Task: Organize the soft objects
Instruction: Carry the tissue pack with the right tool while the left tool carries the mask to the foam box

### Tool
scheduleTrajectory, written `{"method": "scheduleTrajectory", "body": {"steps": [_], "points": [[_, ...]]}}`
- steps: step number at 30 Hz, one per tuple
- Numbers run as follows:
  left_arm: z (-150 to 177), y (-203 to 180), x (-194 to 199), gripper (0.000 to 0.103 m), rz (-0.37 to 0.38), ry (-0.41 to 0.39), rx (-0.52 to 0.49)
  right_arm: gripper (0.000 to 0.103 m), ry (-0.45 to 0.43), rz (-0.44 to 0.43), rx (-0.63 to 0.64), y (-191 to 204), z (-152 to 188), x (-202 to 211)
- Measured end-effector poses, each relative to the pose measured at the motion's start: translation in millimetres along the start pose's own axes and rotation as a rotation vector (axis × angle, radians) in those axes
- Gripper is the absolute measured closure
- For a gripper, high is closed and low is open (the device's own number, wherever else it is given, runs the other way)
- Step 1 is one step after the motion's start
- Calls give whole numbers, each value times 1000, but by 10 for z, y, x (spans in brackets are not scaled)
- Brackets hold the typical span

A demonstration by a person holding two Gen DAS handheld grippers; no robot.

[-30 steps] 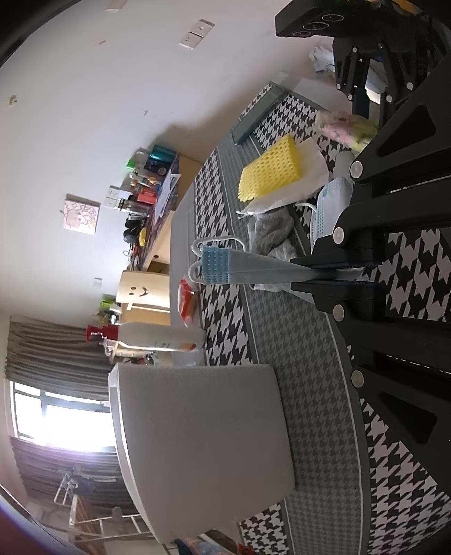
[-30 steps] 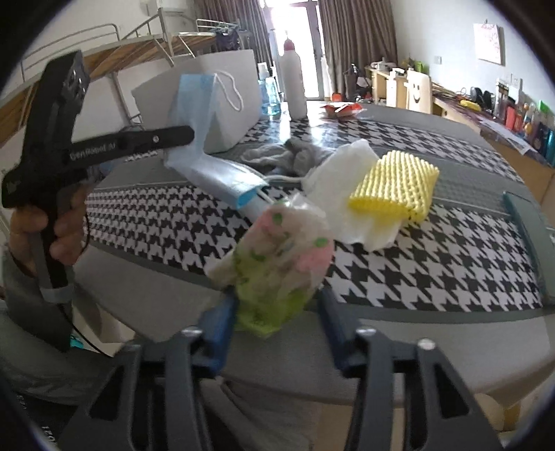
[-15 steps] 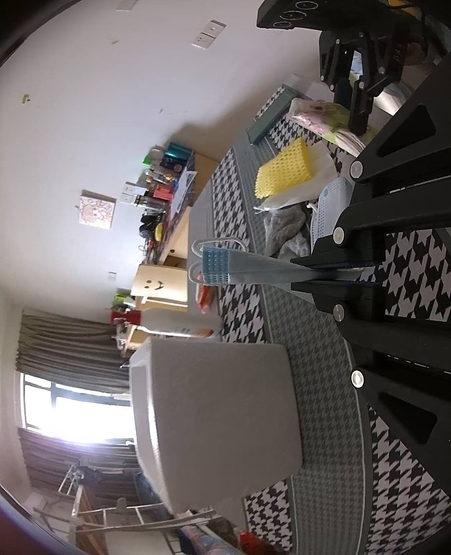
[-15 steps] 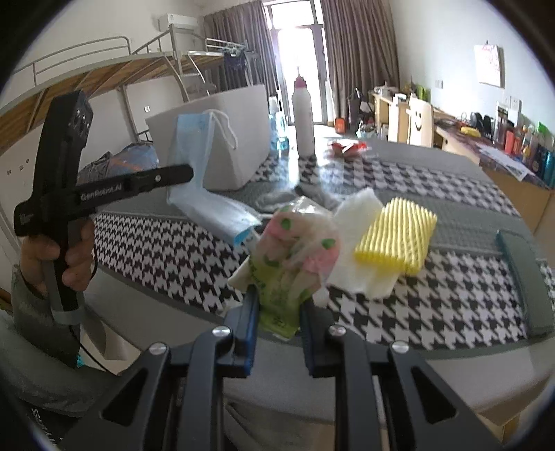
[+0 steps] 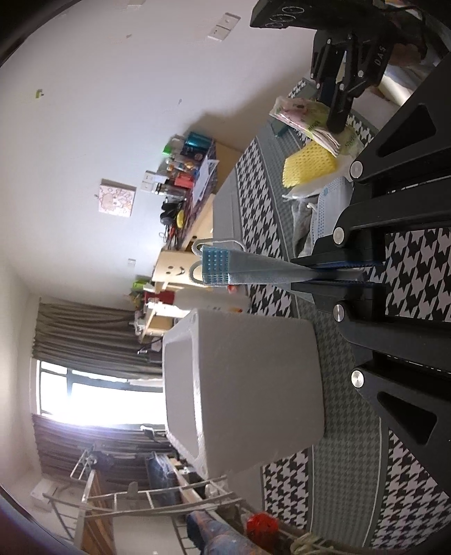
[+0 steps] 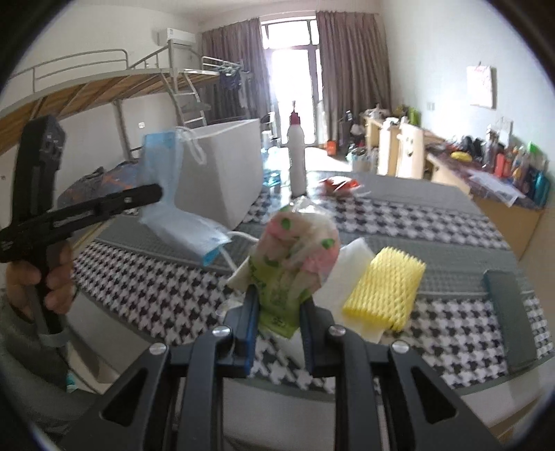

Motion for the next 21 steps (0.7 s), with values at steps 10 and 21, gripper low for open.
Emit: {"method": "scheduleTrajectory", "body": {"steps": [10,21], "points": [[-133,5,54,98,-19,-25,-10,77,-35,-9,8,10,-245,-52],[-319,18,98,98,-28,-57,-35,77,-79,-20,-8,0,-492,-46]]}}
Point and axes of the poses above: each gripper's, at about its wrist camera, not at the fingertips, and x roughly against the way its jaws point, y to its left, z to its underside, the point moved 9 cm from there along -x, roughly the way its jaws point, and after that the axes turned 2 degrees about x, right-handed, at the moved point
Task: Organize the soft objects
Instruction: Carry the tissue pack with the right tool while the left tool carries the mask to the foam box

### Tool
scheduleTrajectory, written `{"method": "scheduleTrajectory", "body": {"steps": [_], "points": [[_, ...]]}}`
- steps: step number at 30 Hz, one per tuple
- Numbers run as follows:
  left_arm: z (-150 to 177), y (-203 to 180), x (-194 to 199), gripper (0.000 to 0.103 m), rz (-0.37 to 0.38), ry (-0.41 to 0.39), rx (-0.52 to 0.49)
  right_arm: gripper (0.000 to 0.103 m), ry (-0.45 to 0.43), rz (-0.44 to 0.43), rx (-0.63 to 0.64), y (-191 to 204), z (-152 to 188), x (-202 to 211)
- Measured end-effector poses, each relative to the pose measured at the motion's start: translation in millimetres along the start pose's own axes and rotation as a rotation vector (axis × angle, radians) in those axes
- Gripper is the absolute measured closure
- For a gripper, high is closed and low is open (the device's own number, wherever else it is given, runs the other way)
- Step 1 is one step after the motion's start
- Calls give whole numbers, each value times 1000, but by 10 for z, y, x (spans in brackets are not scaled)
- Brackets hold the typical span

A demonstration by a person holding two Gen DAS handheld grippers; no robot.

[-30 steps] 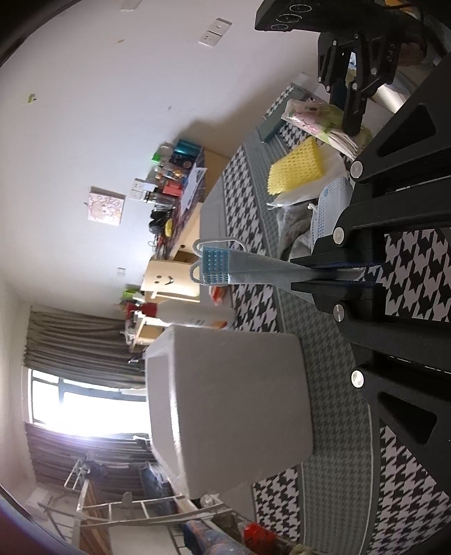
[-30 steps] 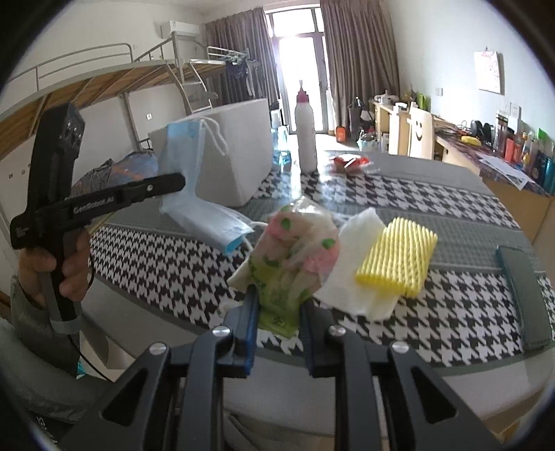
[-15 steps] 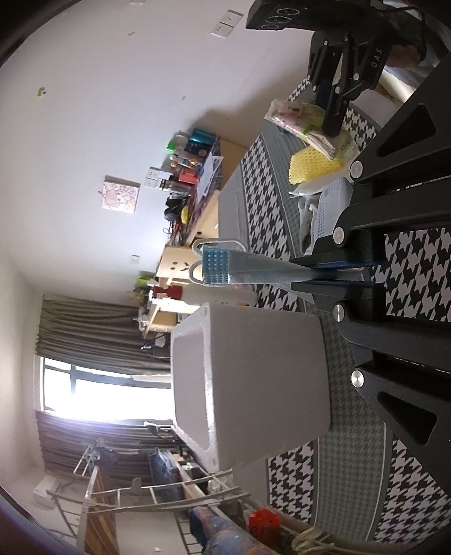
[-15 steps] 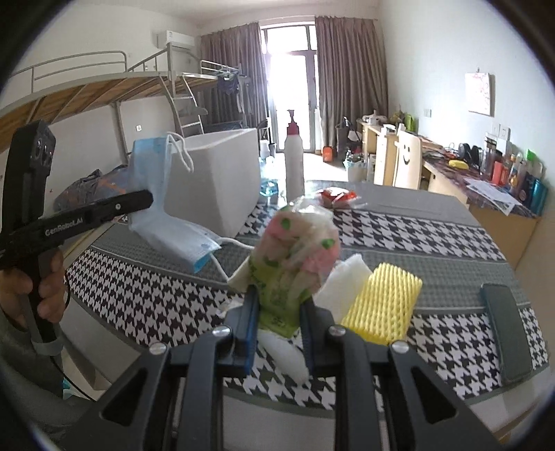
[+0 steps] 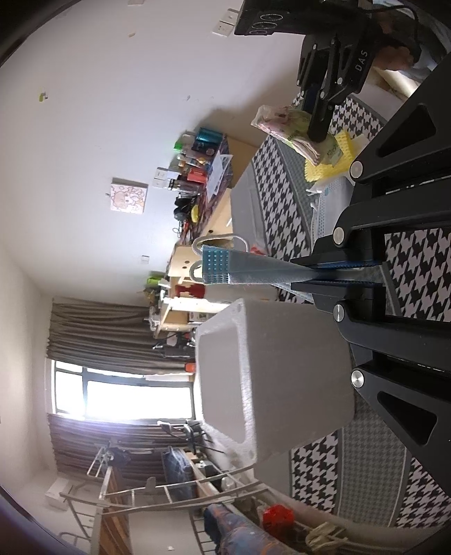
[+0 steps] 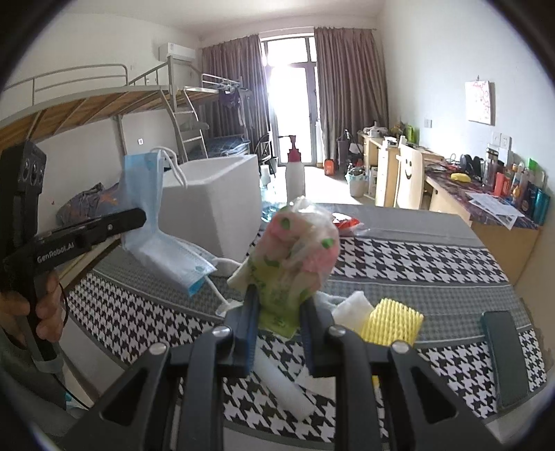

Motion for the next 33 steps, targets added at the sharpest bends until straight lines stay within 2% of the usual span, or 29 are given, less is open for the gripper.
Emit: {"method": "scheduleTrajectory", "body": {"steps": [10,33], "points": [[-239,88,-30,98,-18,-33,-9,77,-33,50,10,-39,-246,-69],[-723,241,-81,97,-108,-97,-35,77,-89,49,43,-5,-754,-183]]}}
Point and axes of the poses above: each gripper's, at about its wrist camera, not at the fingertips, and x roughly against the way its jaws point, y to its left, z to its underside, the point moved 9 cm from there along -x, roughly the way its jaws point, and after that the axes turned 2 degrees about x, right-handed, at the moved point
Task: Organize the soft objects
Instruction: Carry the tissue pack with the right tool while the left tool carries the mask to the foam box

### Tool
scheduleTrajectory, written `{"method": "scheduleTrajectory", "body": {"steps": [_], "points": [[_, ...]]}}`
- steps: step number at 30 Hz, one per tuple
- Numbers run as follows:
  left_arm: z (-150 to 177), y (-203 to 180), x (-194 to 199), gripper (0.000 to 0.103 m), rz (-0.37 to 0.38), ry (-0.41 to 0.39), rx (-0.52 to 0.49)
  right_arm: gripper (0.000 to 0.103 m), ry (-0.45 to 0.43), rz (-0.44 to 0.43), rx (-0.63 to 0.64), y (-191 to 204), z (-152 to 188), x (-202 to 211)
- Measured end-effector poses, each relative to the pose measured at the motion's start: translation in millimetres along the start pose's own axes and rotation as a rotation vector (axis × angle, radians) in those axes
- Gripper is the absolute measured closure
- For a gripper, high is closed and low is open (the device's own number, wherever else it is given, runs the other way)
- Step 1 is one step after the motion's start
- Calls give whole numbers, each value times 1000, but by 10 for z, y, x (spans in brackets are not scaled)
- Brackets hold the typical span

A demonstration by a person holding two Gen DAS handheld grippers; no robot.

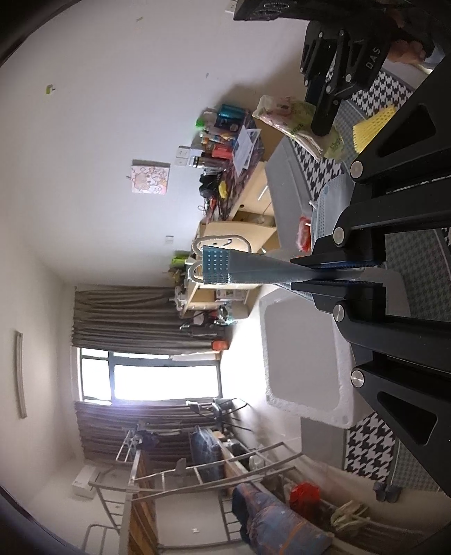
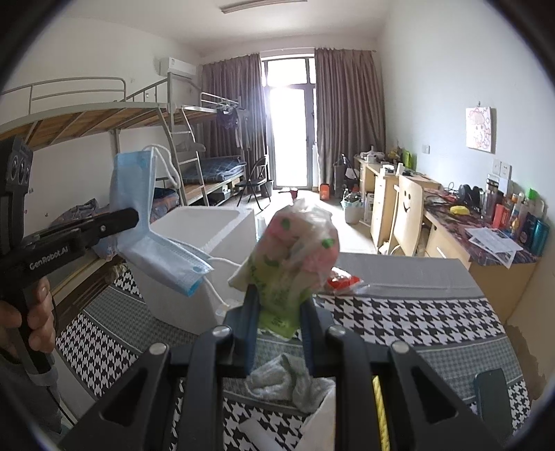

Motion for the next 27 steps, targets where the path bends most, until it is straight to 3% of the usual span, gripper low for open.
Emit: {"method": "scheduleTrajectory", "body": {"steps": [27], "points": [[-303,620,-211,97,-289,-29,33,77,-29,-18,54,263,-470,-303]]}}
Point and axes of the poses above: each gripper's, at about its wrist camera, not at the fingertips, and x roughly against the way its jaws point, y to its left, z to its underside, the point moved 9 cm from there along -x, roughly the way its jaws point, and after that the axes turned 2 degrees about x, right-handed, at the moved point
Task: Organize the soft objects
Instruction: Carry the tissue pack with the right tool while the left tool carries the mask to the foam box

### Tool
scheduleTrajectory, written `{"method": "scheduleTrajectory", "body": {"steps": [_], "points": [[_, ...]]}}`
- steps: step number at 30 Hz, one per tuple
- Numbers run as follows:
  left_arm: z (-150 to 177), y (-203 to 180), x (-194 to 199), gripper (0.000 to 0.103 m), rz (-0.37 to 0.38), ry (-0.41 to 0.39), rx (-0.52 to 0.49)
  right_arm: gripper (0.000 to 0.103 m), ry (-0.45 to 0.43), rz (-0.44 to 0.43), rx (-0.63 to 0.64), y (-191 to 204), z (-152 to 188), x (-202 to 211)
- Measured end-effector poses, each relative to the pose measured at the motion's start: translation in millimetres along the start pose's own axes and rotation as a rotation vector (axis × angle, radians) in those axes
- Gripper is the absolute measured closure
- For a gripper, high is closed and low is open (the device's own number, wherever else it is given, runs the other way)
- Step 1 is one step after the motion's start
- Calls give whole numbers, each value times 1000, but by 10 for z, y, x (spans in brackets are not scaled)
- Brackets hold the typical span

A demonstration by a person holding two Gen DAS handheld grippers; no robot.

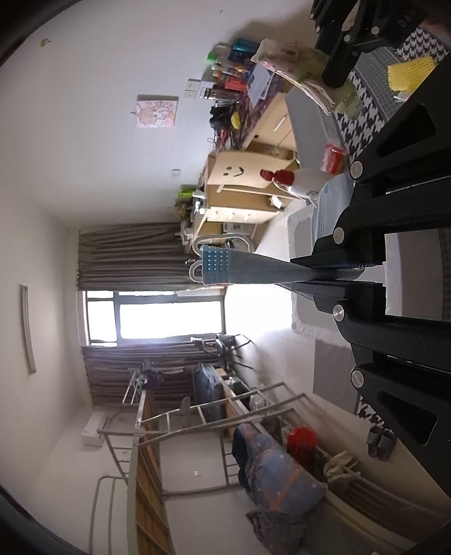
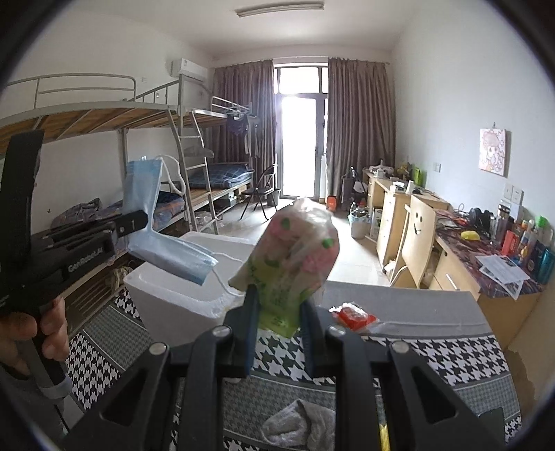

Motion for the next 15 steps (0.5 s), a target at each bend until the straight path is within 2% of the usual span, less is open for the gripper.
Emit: {"method": "scheduleTrajectory", "body": {"steps": [7,15], "points": [[-74,71,-42,97,-50,-9,-2,77,3,-24,15,71,-87,-86],[-66,155,-173,97,-95,19,6,77,7,-60,28,198,-198,-215]]}}
Point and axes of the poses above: each gripper's, at about its wrist camera, not at the fingertips, and x roughly against the way its jaws point, y to its left, z to its underside, the point moved 9 cm from there along -x, roughly the way its jaws point, and after that the axes turned 2 degrees about x, right-handed, at the moved point
